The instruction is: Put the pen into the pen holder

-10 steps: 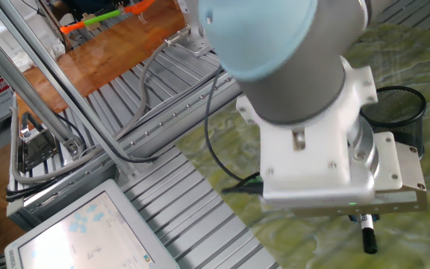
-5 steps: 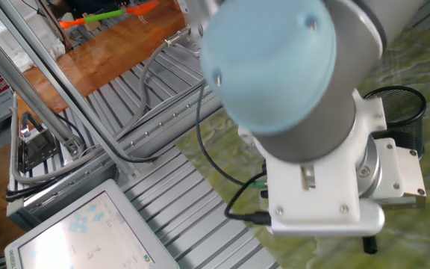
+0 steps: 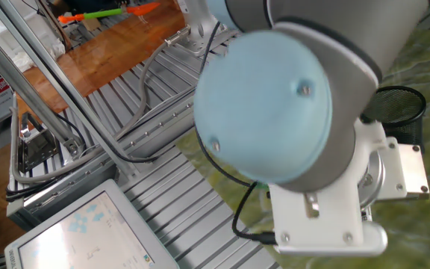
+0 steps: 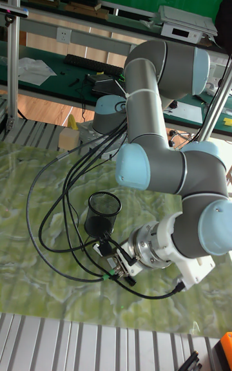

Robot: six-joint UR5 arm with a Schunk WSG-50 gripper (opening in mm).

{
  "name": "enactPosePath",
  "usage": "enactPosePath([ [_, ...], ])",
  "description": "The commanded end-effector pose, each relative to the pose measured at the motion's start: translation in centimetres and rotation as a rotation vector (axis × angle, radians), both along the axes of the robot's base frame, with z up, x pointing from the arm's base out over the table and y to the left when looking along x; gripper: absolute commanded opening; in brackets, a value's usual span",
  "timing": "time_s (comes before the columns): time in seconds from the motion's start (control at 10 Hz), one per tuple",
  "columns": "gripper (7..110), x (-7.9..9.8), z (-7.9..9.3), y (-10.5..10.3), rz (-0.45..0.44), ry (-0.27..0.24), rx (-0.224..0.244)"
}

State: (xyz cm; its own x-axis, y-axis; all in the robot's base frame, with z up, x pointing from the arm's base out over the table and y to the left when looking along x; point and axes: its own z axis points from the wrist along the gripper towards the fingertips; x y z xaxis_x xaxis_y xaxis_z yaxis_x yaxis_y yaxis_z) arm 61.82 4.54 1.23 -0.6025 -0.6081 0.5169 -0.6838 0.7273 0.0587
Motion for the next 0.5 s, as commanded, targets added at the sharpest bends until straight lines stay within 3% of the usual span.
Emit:
enactPosePath([
  [0.0, 22, 0.76, -0.61, 1.09, -0.016, -0.01, -0.015],
  [0.4, 22, 1.55, -0.38, 1.8, -0.021, -0.054, 0.003],
])
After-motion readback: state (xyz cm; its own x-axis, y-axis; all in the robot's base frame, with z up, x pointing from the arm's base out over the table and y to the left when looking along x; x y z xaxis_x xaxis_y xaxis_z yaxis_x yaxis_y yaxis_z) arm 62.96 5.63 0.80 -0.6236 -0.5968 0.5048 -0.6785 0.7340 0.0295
